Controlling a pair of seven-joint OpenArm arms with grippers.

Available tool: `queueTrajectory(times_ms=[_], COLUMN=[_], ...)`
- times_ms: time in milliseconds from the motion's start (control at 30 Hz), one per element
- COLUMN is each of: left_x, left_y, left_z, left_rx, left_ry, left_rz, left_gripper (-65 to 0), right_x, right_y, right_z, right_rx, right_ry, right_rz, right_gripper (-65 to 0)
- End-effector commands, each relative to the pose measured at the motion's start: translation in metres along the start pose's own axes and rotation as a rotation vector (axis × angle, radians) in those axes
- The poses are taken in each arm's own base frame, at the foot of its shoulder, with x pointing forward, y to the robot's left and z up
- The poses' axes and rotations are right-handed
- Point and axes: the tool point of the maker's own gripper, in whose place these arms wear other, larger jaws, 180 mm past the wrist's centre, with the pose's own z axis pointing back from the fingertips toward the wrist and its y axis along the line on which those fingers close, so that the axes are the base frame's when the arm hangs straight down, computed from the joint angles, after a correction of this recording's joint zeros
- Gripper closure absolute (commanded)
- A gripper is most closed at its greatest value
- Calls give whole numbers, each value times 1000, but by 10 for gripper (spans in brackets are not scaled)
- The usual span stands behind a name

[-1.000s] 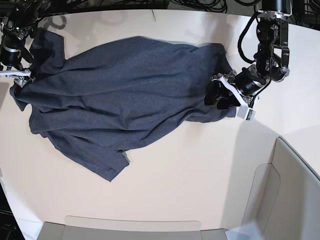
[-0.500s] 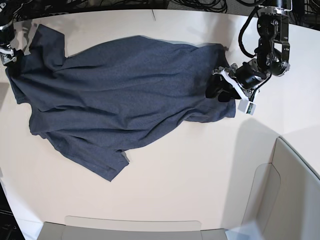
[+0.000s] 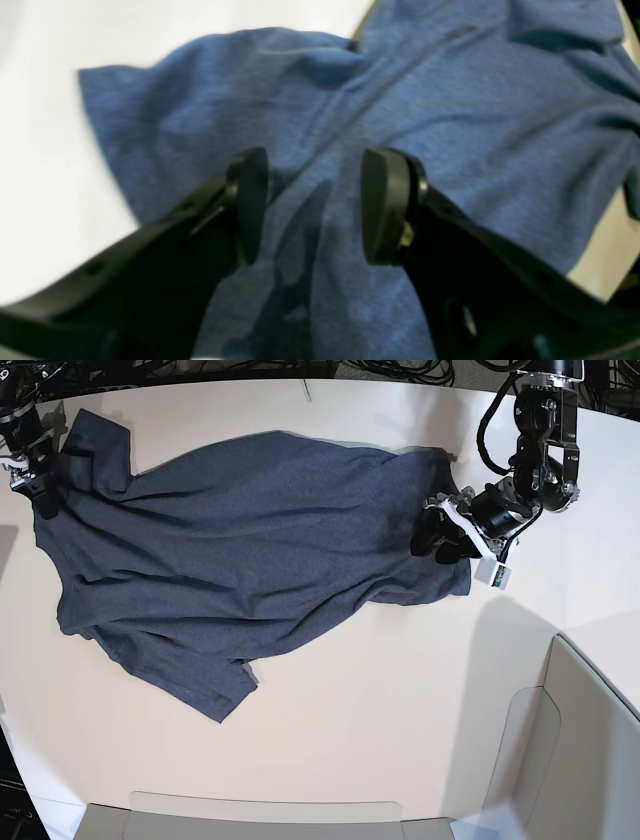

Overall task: Layout the t-shirt on the table in an organized manner, then fold the t-shirt properly
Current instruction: 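Release the shirt and reposition the right gripper onto the collar area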

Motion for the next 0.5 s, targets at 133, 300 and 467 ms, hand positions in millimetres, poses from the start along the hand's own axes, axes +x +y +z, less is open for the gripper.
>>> queueTrajectory(times_ms=[133,300,467], left_x=[14,10,4], left_y=[-1,-2,-2], left_z=[4,4,4], left_rx=[-9,-10,-10], left_ry=[-39,-30,-20], left_rz=[-20,-15,-8], left_gripper=[-278,-278,-278], right_x=[63,94,85], right_y=[41,62,87], right_z=[27,54,35], right_rx=[-111,-358,-466], right_ry=[-197,-337,-289], right_rz=[231,458,680], right_gripper=[-520,-520,-520])
